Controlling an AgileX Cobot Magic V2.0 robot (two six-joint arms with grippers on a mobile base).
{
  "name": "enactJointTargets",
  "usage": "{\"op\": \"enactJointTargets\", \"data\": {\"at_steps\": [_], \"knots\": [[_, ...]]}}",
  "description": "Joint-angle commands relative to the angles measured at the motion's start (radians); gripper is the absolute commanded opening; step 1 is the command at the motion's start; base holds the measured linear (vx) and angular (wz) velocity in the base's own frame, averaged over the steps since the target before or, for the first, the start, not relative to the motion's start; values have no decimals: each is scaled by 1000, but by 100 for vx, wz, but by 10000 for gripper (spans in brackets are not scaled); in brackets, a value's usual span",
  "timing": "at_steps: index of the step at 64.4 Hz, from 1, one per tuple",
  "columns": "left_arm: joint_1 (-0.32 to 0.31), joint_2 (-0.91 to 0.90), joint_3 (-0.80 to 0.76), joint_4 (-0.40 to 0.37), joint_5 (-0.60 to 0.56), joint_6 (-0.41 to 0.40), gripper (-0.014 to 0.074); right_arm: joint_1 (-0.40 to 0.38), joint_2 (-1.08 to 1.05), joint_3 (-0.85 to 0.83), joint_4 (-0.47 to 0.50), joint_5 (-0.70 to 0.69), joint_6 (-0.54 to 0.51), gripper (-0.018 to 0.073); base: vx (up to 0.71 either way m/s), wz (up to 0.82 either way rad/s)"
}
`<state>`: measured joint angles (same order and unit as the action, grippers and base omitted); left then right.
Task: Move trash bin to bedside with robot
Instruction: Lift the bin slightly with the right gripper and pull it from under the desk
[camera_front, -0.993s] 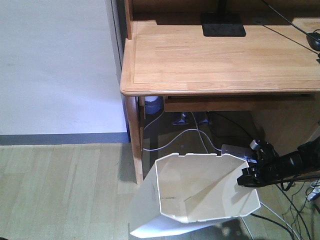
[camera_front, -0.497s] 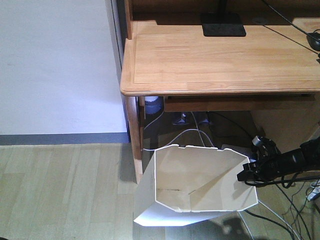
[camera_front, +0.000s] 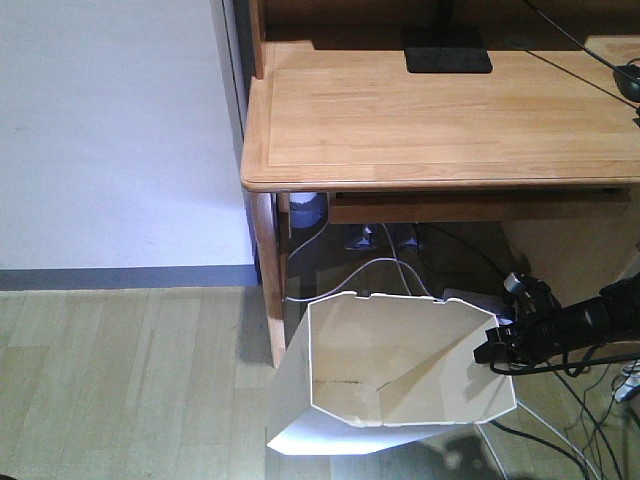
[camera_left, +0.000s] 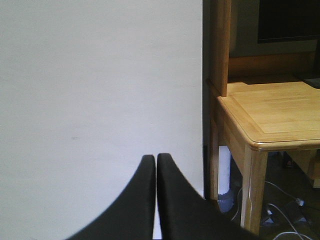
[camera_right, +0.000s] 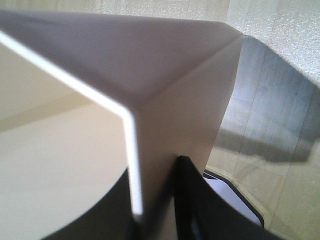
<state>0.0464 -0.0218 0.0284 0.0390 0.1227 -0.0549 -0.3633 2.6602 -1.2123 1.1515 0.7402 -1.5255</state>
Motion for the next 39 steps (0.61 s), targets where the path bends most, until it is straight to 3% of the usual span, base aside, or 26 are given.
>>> {"op": "enactJointTargets", "data": {"at_steps": [1,24,39], "knots": [[0,-5,-21,-5,-72,-4,-6,-8,-76,-6,59,263,-1,-5,0,0],[0,-5,-21,-5,-72,-4,-6,-14,-76,-6,53,189,-12,-5,0,0],[0,-5,-21,-5,-72,-4,-6,-14,-76,-6,-19,136,6,-5,0,0]]}}
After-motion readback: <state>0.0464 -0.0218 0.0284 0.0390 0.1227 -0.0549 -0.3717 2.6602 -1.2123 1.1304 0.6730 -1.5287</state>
